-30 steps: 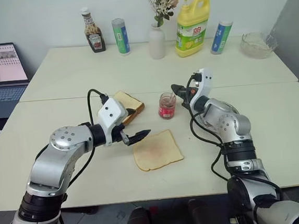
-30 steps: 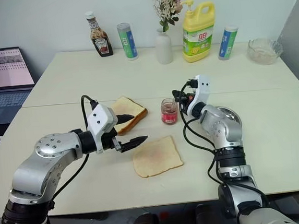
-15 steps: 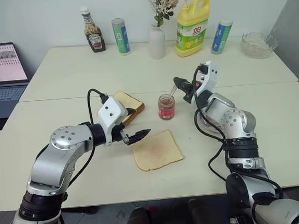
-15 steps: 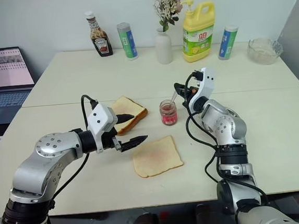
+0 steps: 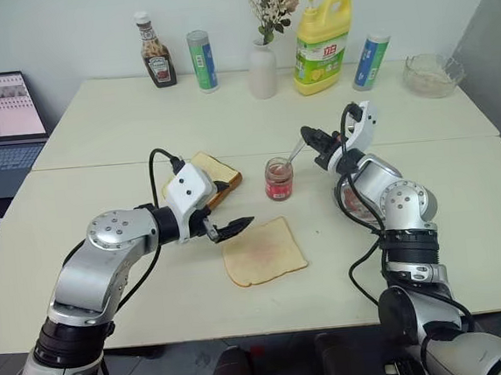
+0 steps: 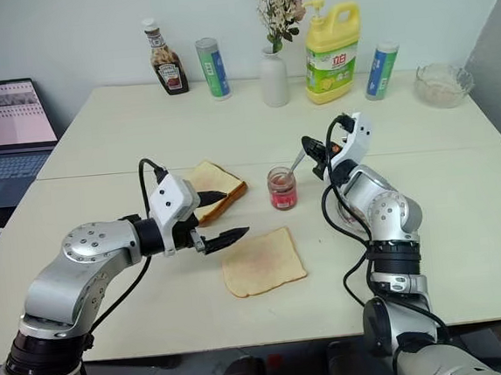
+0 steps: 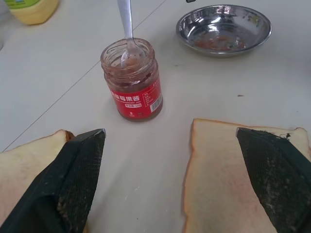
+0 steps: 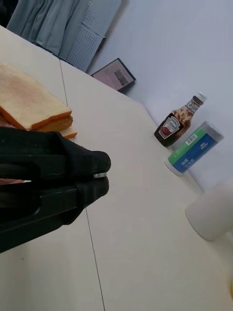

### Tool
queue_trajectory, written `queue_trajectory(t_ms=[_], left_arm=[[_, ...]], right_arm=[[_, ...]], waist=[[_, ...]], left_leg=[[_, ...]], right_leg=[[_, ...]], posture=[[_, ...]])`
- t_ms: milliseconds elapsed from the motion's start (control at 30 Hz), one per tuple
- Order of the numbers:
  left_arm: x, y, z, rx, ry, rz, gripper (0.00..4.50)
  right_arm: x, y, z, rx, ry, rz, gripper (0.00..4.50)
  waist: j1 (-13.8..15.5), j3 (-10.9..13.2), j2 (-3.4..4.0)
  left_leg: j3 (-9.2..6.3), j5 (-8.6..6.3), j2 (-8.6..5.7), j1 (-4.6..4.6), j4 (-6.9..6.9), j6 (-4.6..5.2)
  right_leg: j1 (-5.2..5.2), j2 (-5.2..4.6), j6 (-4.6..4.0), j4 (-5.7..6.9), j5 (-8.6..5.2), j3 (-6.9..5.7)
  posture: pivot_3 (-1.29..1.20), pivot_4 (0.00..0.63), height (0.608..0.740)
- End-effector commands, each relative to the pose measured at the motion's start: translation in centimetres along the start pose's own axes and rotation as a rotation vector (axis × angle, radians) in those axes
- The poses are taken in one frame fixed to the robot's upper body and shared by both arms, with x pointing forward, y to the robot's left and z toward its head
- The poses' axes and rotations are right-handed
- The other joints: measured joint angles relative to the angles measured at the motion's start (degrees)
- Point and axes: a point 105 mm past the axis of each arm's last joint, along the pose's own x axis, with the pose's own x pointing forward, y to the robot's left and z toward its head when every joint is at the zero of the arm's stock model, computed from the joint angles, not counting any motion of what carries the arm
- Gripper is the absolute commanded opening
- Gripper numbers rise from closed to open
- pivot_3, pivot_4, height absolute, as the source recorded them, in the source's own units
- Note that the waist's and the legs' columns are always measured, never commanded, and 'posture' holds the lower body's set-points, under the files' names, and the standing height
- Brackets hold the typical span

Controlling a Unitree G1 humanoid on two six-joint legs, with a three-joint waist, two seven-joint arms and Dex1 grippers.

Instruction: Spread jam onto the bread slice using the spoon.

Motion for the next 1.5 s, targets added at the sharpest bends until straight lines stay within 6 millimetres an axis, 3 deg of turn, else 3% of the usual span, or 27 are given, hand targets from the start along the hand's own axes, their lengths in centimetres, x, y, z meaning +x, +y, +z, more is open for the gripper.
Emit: queue_trajectory(t_ms=[33,700,900,1133,1267,1367,1500], left_arm=[[-0.1,0.3,0.9,0.045,-0.025,0.01,4.5],[-0.4,1.0,0.7,0.031,-0.024,0.042,4.5],[-0.9,1.5,0.7,0.025,-0.026,0.053,4.5],[-1.5,1.9,1.0,0.045,-0.037,0.059,4.5],[-2.5,1.6,1.1,0.054,-0.046,0.043,4.5],[-3.7,1.0,0.1,0.059,-0.006,0.018,4.5],[-5.4,-0.5,-1.7,0.056,0.071,-0.033,4.5]], right_arm=[[0.1,1.7,1.7,0.019,-0.053,0.054,0.05],[0.0,1.3,2.6,0.136,-0.08,0.029,0.05],[-0.8,1.6,4.0,0.155,-0.109,0.059,0.05],[-2.0,2.8,5.2,0.156,-0.128,0.121,0.05],[-3.4,5.2,5.5,0.127,-0.102,0.233,0.05],[-4.2,6.6,4.6,0.095,-0.063,0.288,0.05],[-5.5,8.5,1.7,0.022,0.029,0.361,0.05]], waist=[[0.0,0.0,0.0],[-0.01,0.0,0.0],[0.0,0.0,0.0],[-0.02,0.0,0.01],[-0.04,0.01,0.01],[-0.16,0.01,0.01],[-0.75,0.01,0.01]], left_leg=[[0.0,0.0,0.0,0.0,0.0,0.0],[0.01,0.0,0.0,-0.05,-0.01,0.0],[0.01,0.0,0.0,-0.06,-0.01,0.0],[0.02,0.0,0.01,-0.08,-0.04,0.0],[0.03,0.0,0.01,-0.14,-0.05,0.0],[0.05,0.0,0.03,-0.15,-0.09,0.01],[0.07,0.0,0.06,-0.15,-0.2,0.01]], right_leg=[[0.0,0.0,0.0,0.0,0.0,0.0],[-0.04,0.0,0.0,-0.01,0.0,0.0],[-0.05,0.0,0.0,-0.01,0.0,0.0],[-0.09,0.01,0.0,-0.01,0.0,0.01],[-0.16,0.01,0.0,0.0,0.0,0.02],[-0.18,0.01,0.0,-0.02,0.0,0.04],[-0.24,0.01,-0.01,-0.02,-0.01,0.05]], posture=[[0.0,0.15,0.74],[0.0,0.15,0.74],[0.0,0.15,0.74],[0.0,0.15,0.74],[0.0,0.15,0.74],[0.0,0.15,0.74],[0.0,0.15,0.74]])
